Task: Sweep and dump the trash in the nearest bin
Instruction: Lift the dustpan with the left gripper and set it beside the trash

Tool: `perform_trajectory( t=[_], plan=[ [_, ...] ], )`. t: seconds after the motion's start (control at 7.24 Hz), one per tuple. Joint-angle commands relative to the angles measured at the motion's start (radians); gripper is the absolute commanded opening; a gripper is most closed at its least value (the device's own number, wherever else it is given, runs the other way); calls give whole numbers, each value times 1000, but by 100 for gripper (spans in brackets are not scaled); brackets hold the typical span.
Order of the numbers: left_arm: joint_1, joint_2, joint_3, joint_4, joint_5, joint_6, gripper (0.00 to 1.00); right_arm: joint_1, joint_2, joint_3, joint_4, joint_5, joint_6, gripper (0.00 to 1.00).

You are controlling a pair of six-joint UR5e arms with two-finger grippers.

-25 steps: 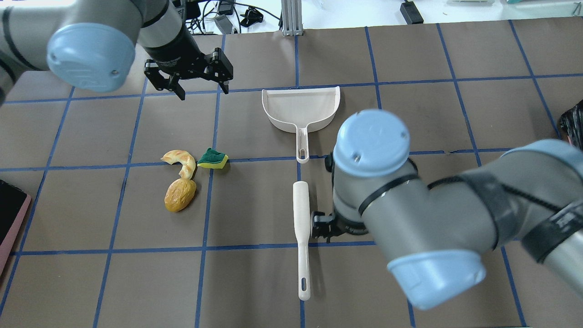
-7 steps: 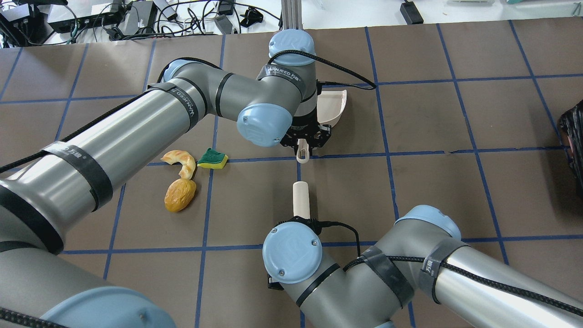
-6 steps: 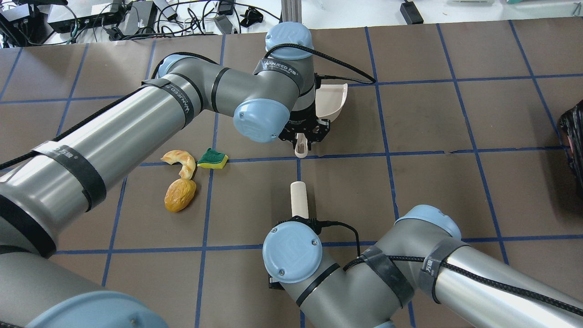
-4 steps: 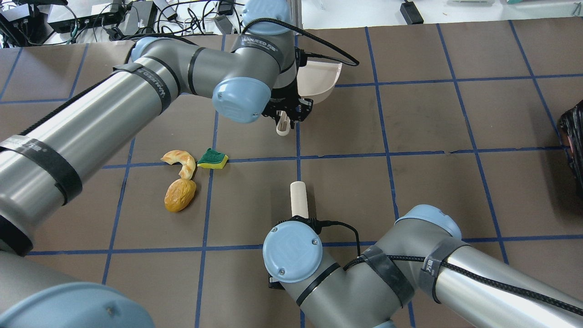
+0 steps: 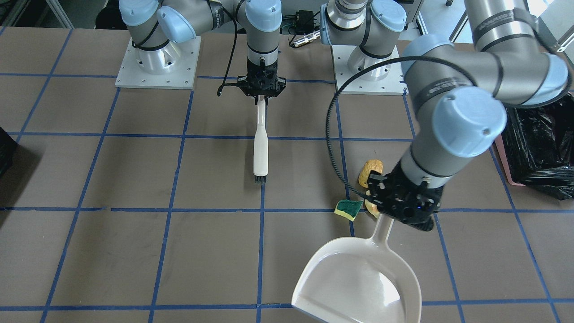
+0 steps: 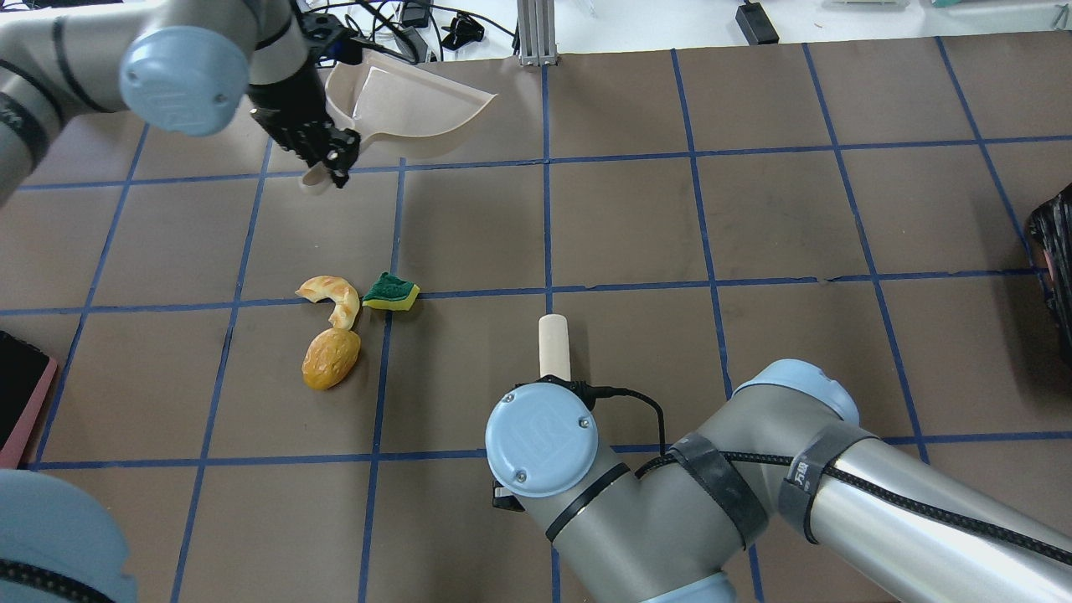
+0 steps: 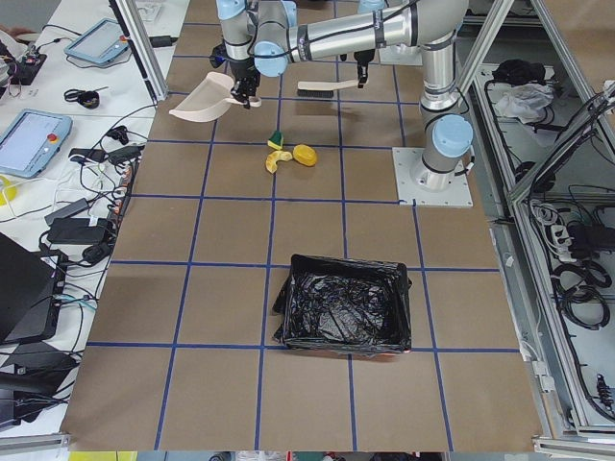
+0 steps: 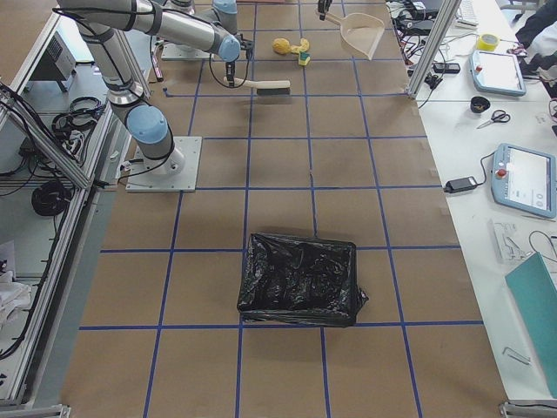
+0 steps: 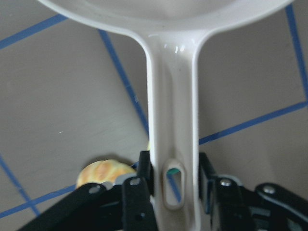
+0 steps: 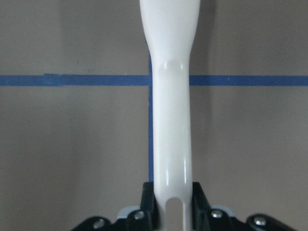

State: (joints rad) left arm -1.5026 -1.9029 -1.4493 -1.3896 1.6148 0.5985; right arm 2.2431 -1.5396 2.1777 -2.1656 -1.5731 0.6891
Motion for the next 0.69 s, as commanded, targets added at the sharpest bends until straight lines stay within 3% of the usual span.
perform_trajectory(
  t=[0.0, 0.28, 0.55],
  plan=[
    [202, 53, -66, -42, 53, 494, 0, 0, 4, -62, 21, 4, 122, 0],
    [373, 61, -101, -28, 132, 868, 0, 0, 57, -155, 52, 18, 145, 0],
    [482, 50, -105, -17, 140, 1187, 0, 4, 133, -263, 105, 31, 208, 0]
  ],
)
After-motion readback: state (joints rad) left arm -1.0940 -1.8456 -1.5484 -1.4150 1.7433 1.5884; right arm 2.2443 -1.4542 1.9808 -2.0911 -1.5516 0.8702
